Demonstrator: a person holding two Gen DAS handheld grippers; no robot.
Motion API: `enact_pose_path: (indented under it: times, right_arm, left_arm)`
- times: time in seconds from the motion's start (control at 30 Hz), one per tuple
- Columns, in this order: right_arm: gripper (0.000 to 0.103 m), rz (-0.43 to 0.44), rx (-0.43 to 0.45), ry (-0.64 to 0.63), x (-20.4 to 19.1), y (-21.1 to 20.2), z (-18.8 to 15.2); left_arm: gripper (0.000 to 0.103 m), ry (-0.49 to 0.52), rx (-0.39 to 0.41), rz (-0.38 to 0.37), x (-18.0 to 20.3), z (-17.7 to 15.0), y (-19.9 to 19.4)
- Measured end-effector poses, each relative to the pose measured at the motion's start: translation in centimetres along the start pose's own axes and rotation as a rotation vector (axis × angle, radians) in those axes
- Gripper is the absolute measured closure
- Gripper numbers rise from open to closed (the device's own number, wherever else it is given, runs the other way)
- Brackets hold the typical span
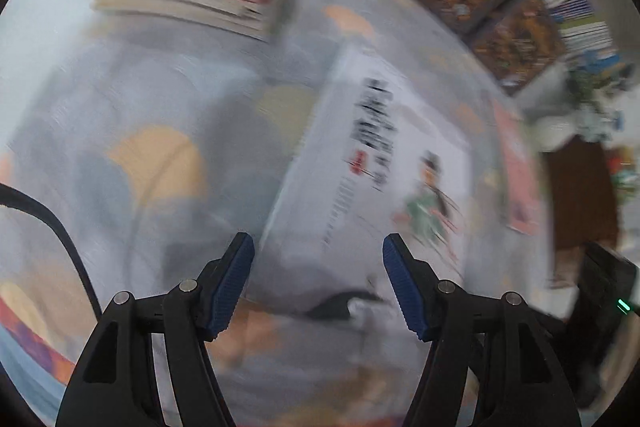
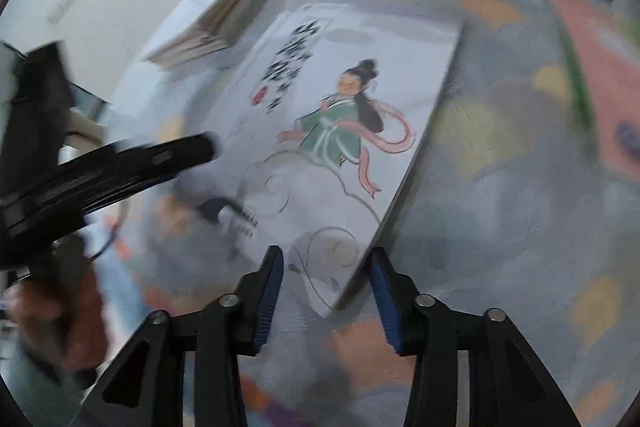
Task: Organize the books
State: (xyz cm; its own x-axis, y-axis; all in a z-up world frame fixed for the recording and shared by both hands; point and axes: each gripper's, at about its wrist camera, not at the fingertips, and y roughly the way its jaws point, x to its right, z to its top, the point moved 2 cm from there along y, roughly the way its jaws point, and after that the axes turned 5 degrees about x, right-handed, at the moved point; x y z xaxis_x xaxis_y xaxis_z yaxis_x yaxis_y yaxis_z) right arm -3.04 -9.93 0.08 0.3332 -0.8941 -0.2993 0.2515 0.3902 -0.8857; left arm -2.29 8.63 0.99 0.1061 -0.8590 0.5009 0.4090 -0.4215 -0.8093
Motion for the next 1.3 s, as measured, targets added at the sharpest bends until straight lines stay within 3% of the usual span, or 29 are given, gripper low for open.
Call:
enact_pose_path:
  times: [0.1,0.2,0.3,0.37,0.43,0.47,0.53,0.67,0.83,0.93,1.07,1.17,1.3]
  right_arm:
    - [0.058,-0.047,0.012,-0.035,2.1,-0.2,0.6]
    - [0.058,0.037,-0.014,-0.002,4.1,-0.3,1.0]
    - [0.056,0.045,-0.016,-0.016,4.2,-0.1,1.2]
    - [0.054,0.029,0.014,-0.034,3.7,-0.2,0.9]
    - [0.052,0.0,0.036,-0.077,3.3,-0.4,0.2]
    - [0.052,-0.014,0.042,-0.103,3.1,-0.4,0.0]
    - [0.052,-0.026,0.044,-0.127,3.0,-0.4,-0.4]
    - [0.052,0.011,0.015,-0.09,3.6,-0.7,-0.5]
    - [0.052,0.126,-0.056,0.109,6.5,-1.9,-1.2]
    - [0.052,0.268,-0.08,0.296,9.1,-2.3,-1.7]
    - [0.051,0.482,-0.078,0.541,11.9,-2.0,-2.2]
    - [0.051,0.561,-0.064,0.585,12.2,-2.1,-2.0]
    - [0.044,0.626,-0.077,0.522,11.1,-2.4,-1.7]
  left_arm:
    - [0.039,-0.094,-0.021,-0.2,0.2,-1.5,-0.1]
    - [0.039,-0.18,-0.023,-0.245,-0.7,-2.7,0.7]
    - [0.052,-0.233,0.003,-0.331,-0.5,-3.1,0.9]
    - [0.055,-0.252,0.003,-0.403,0.7,-3.1,1.1]
    - [0.063,-0.202,0.01,-0.385,2.4,-3.1,1.3]
    - [0.068,-0.153,0.02,-0.319,3.4,-2.9,1.8]
    - [0.089,-0.147,0.013,-0.265,3.4,-2.9,2.7]
    - [0.093,-0.215,0.022,-0.25,2.5,-2.9,3.4]
    - [0.093,-0.305,0.022,-0.375,2.4,-2.3,2.4]
    - [0.093,-0.396,0.001,-0.481,2.3,-1.9,2.1]
    - [0.093,-0.429,-0.018,-0.525,3.1,-1.2,2.0]
    - [0.093,-0.486,-0.032,-0.555,2.8,-0.8,2.3]
    - [0.093,-0.528,-0.043,-0.549,2.0,-0.7,2.6]
